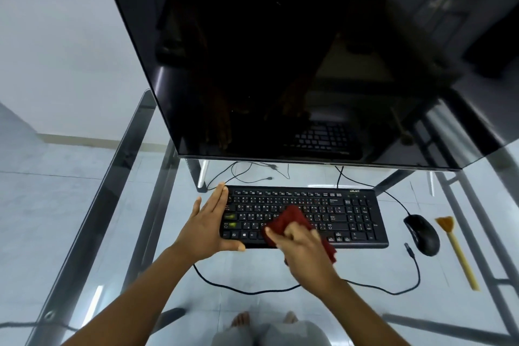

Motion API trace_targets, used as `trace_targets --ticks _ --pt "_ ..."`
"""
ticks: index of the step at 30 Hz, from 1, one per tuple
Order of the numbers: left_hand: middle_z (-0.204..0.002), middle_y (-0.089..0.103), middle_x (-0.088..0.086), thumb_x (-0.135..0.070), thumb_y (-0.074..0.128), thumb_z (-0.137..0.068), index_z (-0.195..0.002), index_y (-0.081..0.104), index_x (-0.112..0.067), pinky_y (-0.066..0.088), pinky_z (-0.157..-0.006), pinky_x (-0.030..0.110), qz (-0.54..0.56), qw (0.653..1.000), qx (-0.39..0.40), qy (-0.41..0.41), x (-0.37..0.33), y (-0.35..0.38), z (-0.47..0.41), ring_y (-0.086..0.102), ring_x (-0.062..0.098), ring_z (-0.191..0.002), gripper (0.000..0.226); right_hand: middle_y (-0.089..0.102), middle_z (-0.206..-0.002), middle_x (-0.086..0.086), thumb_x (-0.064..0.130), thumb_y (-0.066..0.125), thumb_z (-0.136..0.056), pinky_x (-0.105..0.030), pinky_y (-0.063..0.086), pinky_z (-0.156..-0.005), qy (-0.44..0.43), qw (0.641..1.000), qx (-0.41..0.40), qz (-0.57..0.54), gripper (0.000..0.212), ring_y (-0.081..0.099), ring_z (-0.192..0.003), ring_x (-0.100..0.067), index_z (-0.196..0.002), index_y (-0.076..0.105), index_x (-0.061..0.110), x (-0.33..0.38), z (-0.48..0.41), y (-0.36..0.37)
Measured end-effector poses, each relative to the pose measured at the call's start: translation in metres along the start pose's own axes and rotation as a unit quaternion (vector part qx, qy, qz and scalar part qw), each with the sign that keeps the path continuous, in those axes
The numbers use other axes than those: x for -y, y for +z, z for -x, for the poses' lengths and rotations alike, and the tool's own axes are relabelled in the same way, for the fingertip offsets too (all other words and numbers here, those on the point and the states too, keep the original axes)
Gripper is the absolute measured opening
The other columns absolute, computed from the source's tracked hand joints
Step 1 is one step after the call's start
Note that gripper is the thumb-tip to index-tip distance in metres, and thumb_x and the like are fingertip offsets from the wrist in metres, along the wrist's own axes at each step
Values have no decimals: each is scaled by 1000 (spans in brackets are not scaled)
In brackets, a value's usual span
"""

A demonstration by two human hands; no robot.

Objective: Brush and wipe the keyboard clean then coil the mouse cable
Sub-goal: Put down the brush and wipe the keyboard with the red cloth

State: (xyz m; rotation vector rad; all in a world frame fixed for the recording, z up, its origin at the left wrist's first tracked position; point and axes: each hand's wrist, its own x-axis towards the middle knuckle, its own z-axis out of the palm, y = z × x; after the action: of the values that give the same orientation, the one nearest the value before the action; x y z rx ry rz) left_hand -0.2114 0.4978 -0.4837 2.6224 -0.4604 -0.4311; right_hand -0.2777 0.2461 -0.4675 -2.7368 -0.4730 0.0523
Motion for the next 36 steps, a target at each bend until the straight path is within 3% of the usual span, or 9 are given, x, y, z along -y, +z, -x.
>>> trace_targets --ticks 2,6,14,19,23,26,29,32,36 --pt "-157 -24 -14 -95 48 -49 -151 -17 -20 -11 -118 40 2 1000 -2 0 2 0 1 -11 3 -147 143 48 -79 6 1 80 -64 -28 33 -65 -39 999 5 12 71 52 -68 -15 -124 64 36 -8 -2 -3" --pt "-158 -24 -14 -95 49 -50 -152 -17 -21 -10 -118 41 3 1000 -4 -3 3 2 1 -11 2 -146 142 47 -79 6 1 85 -62 -31 39 -60 20 999 -13 23 69 53 -69 -16 -120 67 36 -51 22 -21" --pt "-159 -23 -9 -101 38 -46 -152 -15 -16 -9 -117 42 -26 1000 -8 7 5 1 -2 -9 7 -148 145 39 -80 7 8 69 -67 -29 32 -64 -56 998 25 27 66 43 -69 -13 -125 61 40 -5 -8 1" --pt "-158 -25 -10 -95 48 -50 -152 -16 -17 -12 -116 40 -12 1000 -3 2 5 2 -1 -13 7 -147 143 40 -78 8 13 74 -70 -28 28 -66 -21 999 9 47 59 48 -70 -13 -122 65 40 -51 22 -18" --pt "-158 -26 -9 -98 45 -47 -151 -18 -16 -7 -119 43 -15 1000 5 4 5 3 -4 -10 7 -148 146 47 -78 7 10 72 -63 -27 28 -71 -15 1000 -11 11 60 53 -69 -13 -118 68 36 -22 7 2" --pt "-158 -25 -9 -95 50 -49 -151 -18 -17 -7 -118 43 -14 1000 1 4 5 1 -3 -8 8 -148 144 43 -80 7 15 67 -79 -27 33 -67 -59 998 -12 21 49 46 -71 -13 -123 64 38 -6 -9 10" --pt "-157 -27 -10 -93 51 -50 -151 -18 -18 -6 -119 45 -5 1000 5 -3 5 2 -2 -7 8 -148 144 52 -90 5 28 47 -97 -28 47 -63 132 987 -86 -10 34 51 -70 -21 -127 61 36 -32 -21 -7" --pt "-157 -27 -10 -95 49 -49 -151 -18 -17 -4 -119 46 -5 1000 3 -3 5 3 -2 -6 9 -148 145 57 -92 -11 10 61 -92 -43 54 -70 278 951 -139 0 36 58 -65 -32 -126 64 19 -44 -36 -10" --pt "-157 -29 -11 -96 45 -48 -150 -21 -18 -5 -119 45 -5 1000 6 -4 5 3 -2 -7 7 -147 145 59 -95 -5 15 64 -90 -37 50 -77 51 998 -32 26 45 56 -81 -24 -134 59 26 -17 -52 -10"
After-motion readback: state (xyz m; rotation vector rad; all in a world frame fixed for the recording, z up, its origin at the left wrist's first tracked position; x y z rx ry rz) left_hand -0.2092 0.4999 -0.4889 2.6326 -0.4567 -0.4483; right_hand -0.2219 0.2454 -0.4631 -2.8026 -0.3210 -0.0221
